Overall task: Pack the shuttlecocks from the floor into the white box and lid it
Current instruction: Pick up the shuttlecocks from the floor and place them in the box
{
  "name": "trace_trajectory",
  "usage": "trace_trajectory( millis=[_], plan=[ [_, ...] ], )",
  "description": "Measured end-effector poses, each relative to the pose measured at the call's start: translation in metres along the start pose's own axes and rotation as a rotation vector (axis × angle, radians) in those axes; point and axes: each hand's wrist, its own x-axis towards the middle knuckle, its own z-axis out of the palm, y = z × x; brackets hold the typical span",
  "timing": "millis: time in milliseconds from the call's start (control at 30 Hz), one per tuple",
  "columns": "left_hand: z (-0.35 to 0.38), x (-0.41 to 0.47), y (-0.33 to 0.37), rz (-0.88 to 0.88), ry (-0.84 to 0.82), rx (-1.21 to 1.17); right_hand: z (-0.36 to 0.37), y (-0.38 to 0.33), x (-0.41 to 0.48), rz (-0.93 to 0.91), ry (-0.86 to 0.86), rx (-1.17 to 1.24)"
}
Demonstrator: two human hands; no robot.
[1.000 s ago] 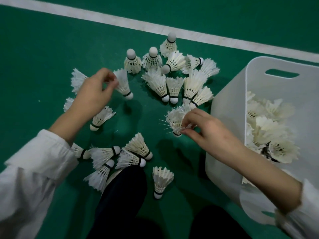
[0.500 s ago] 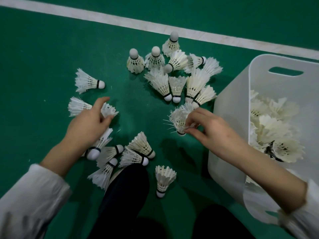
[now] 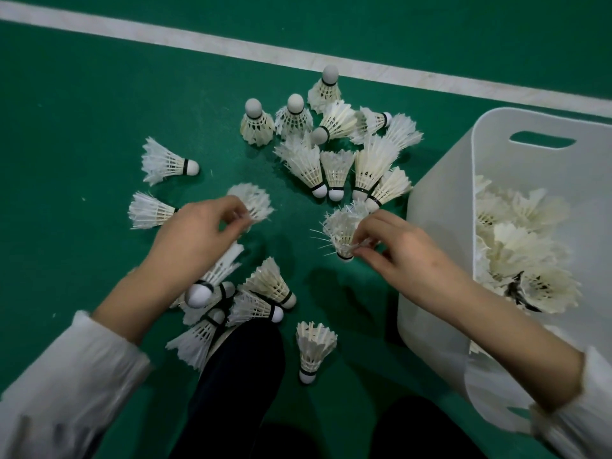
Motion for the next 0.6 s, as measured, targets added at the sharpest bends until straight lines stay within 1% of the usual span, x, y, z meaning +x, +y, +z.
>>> trace_trajectory(
  millis=[67, 167, 267, 400, 500, 600],
  plan=[
    [-0.005, -0.003, 0.022, 0.076, 0.022, -0.073, -0.002, -0.004, 0.000, -0.014, 0.043, 0.039],
    [-0.010, -0.007, 0.054, 0.196, 0.077, -0.167, -0.015, -0.011, -0.002, -0.027, 0.165, 0.139],
    [-0.017, -0.010, 0.080, 0.338, 0.151, -0.220, -0.039, -0.012, -0.008, 0.036, 0.300, 0.216],
    [-0.024, -0.013, 0.107, 0.477, 0.154, -0.222, -0.073, -0.007, -0.028, 0.100, 0.485, 0.348],
    [-0.023, -0.017, 0.125, 0.536, 0.138, -0.227, -0.094, -0.002, -0.048, 0.146, 0.575, 0.313],
    [-0.022, -0.023, 0.141, 0.594, 0.104, -0.236, -0.111, 0.008, -0.070, 0.249, 0.645, 0.271]
  ],
)
